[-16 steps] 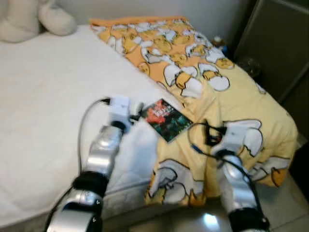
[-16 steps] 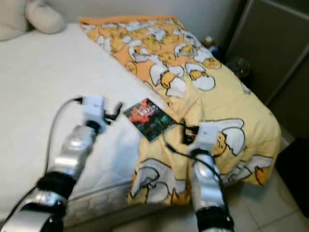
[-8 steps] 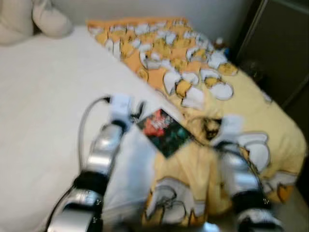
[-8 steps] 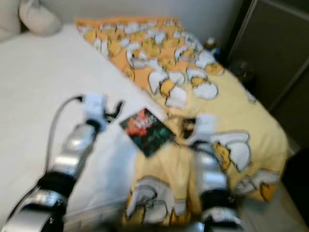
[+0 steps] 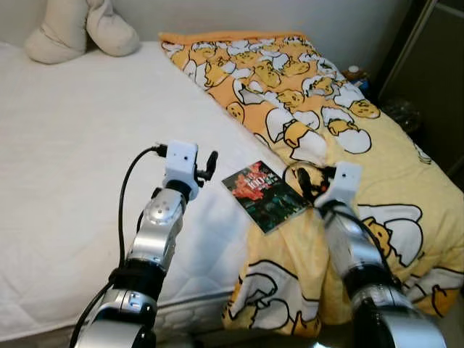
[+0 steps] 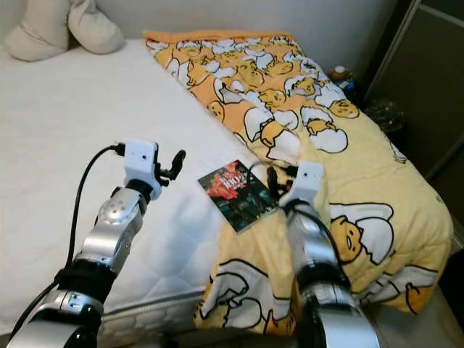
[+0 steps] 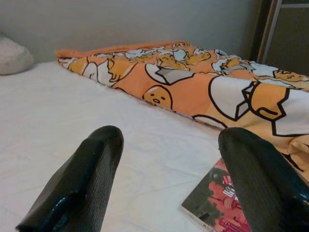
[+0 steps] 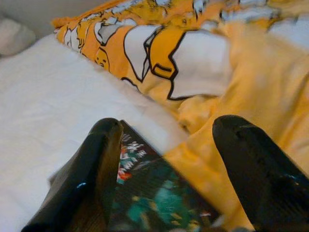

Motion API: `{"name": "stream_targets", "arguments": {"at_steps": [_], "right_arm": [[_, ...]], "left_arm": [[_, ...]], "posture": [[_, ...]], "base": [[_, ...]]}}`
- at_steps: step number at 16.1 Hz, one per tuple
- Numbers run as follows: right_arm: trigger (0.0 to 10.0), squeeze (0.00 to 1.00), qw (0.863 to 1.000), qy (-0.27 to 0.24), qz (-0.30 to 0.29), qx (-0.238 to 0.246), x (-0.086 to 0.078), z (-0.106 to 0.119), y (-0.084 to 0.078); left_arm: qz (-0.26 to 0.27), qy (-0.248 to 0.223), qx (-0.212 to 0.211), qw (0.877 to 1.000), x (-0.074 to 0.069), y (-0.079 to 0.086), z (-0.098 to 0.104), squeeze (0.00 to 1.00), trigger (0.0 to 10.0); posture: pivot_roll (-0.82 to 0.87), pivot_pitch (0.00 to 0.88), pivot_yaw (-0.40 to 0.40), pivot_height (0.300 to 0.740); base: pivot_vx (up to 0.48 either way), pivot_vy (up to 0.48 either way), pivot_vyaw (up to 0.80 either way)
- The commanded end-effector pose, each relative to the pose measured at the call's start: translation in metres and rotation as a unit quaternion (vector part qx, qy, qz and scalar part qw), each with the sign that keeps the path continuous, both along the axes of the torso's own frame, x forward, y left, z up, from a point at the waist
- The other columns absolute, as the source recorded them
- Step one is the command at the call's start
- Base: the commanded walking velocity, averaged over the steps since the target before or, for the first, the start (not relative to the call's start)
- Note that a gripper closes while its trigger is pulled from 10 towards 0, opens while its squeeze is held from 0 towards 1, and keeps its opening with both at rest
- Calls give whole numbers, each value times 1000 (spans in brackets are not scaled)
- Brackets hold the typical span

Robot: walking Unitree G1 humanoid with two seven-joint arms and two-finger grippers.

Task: Clean up the room

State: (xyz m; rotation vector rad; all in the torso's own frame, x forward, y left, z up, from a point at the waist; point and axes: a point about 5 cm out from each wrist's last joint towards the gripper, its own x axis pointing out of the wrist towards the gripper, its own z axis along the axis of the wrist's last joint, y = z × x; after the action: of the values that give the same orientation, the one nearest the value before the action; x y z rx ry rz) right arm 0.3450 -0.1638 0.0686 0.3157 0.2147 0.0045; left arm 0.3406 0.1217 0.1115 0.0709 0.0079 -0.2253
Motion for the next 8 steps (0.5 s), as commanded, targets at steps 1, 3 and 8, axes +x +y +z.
{"name": "stream_targets", "arguments": {"at_steps": [1,3,8], "right_arm": [[10000,0,999,9,-7,30,3,0,0],[10000,0,997,37,-17,58,5,-5,2],[10000,0,997,13,-70,-32,2,-3,0]], "left_arm": [[-2,-4,3,1000,0,-2,3,0,10000],[1,-6,3,1000,-2,1,4,0,10000],[19,-4,12,1000,-10,16,2,0,10000]], "posture": [[98,0,-25,740],[125,0,-36,740],[160,0,-62,740]], "base": [[0,0,0],[0,0,0],[0,0,0]]}}
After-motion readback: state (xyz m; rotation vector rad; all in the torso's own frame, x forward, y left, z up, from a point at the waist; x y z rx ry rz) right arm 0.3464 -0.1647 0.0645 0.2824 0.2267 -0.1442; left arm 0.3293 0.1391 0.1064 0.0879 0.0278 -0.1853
